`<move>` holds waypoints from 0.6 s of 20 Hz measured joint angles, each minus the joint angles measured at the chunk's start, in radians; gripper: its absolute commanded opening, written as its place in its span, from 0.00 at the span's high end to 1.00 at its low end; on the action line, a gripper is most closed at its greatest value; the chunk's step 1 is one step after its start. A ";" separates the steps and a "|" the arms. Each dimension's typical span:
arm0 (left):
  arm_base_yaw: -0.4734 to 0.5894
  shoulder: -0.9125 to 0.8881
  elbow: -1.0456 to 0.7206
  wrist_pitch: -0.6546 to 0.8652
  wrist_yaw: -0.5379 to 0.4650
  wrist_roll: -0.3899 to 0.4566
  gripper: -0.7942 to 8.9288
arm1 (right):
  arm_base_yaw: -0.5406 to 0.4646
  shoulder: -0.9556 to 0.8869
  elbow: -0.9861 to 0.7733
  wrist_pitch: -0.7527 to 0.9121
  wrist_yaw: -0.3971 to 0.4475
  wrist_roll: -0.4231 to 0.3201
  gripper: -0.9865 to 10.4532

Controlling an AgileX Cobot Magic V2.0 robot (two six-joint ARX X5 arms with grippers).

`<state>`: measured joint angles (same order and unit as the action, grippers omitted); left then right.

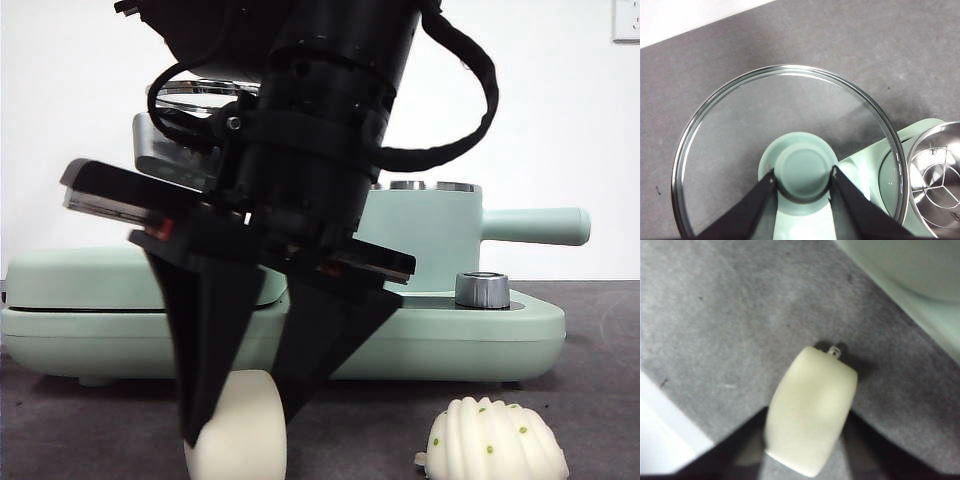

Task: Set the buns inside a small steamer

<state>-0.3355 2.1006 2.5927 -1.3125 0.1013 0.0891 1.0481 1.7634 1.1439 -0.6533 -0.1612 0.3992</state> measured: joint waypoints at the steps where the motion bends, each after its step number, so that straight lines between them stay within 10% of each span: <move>1: 0.003 0.000 0.000 0.000 0.000 0.000 0.91 | 0.000 0.000 0.000 0.001 0.000 0.000 0.78; 12: 0.026 0.000 0.000 0.000 0.000 0.000 0.91 | -0.142 0.001 0.493 -0.529 0.053 -0.101 0.78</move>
<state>-0.3096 2.1006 2.5927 -1.3128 0.1017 0.0891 0.9058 1.7641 1.6367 -1.1820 -0.1081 0.2981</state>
